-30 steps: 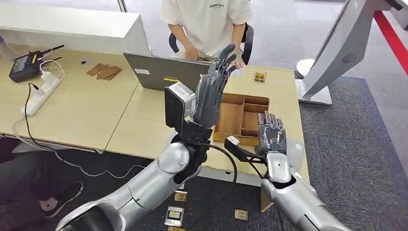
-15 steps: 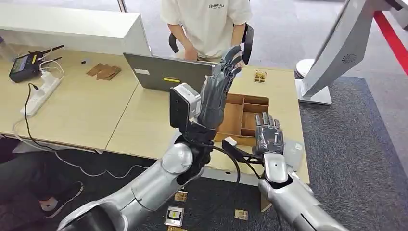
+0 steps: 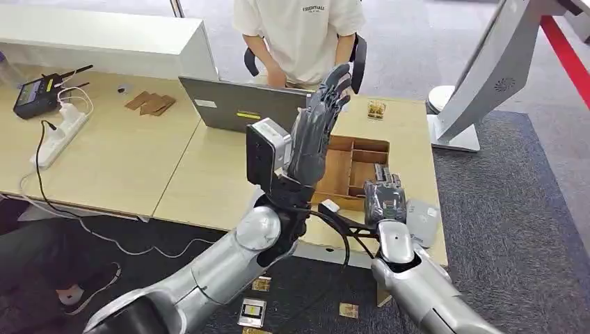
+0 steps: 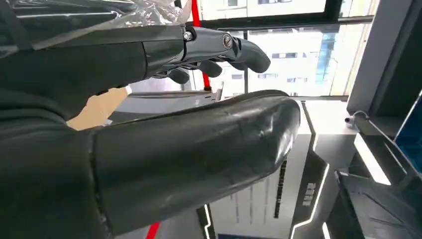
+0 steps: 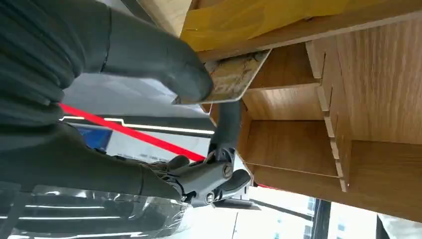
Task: Pass the card to the sensor for recognition and then transmit it.
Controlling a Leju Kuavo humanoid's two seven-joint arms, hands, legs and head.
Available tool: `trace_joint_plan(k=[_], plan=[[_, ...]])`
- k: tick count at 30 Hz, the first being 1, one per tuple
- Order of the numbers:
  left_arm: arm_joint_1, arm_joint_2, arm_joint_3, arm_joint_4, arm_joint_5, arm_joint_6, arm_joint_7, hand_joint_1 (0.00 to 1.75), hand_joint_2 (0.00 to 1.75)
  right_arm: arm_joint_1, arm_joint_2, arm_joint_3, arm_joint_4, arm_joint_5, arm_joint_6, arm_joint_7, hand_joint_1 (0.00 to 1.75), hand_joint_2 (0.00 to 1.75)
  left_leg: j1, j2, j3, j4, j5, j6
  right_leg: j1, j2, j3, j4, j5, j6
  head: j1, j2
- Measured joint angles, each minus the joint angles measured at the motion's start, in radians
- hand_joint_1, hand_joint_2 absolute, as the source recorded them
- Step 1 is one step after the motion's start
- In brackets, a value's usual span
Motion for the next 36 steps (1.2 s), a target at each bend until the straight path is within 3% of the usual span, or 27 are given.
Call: trace_joint_plan(k=[27,28,29,31,36], plan=[[0.001,0.0,-0.015,0.0,-0.035,0.003,0.019,0.0,0.0,0.0,-0.003,0.0,-0.002,-0.012,-0.004,0.009,1.73,1.75,0.0,0.0,0.0,0.0,0.0,0.0,0.0,0.0,0.0,0.0,0.0,0.0,0.0,0.0],[0.001,0.0,-0.015,0.0,-0.035,0.003,0.019,0.0,0.0,0.0,-0.003,0.0,-0.002,-0.012,-0.004,0.009,1.55,1.75,0.0,0.0,0.0,0.0,0.0,0.0,0.0,0.0,0.0,0.0,0.0,0.0,0.0,0.0],[0.001,0.0,-0.015,0.001,-0.036,0.003,0.019,0.0,0.0,0.0,-0.003,0.0,-0.002,-0.012,-0.004,0.009,0.84,1.75,0.0,0.0,0.0,0.0,0.0,0.0,0.0,0.0,0.0,0.0,0.0,0.0,0.0,0.0],[0.001,0.0,-0.015,0.003,-0.037,0.003,0.019,0.0,0.0,0.001,-0.003,0.0,-0.002,-0.012,-0.005,0.009,0.0,1.75,0.0,0.0,0.0,0.0,0.0,0.0,0.0,0.0,0.0,0.0,0.0,0.0,0.0,0.0],[0.002,0.0,-0.015,0.005,-0.046,0.003,0.019,0.0,0.0,0.007,-0.003,0.0,-0.002,-0.011,-0.011,0.006,0.0,1.75,0.0,0.0,0.0,0.0,0.0,0.0,0.0,0.0,0.0,0.0,0.0,0.0,0.0,0.0]])
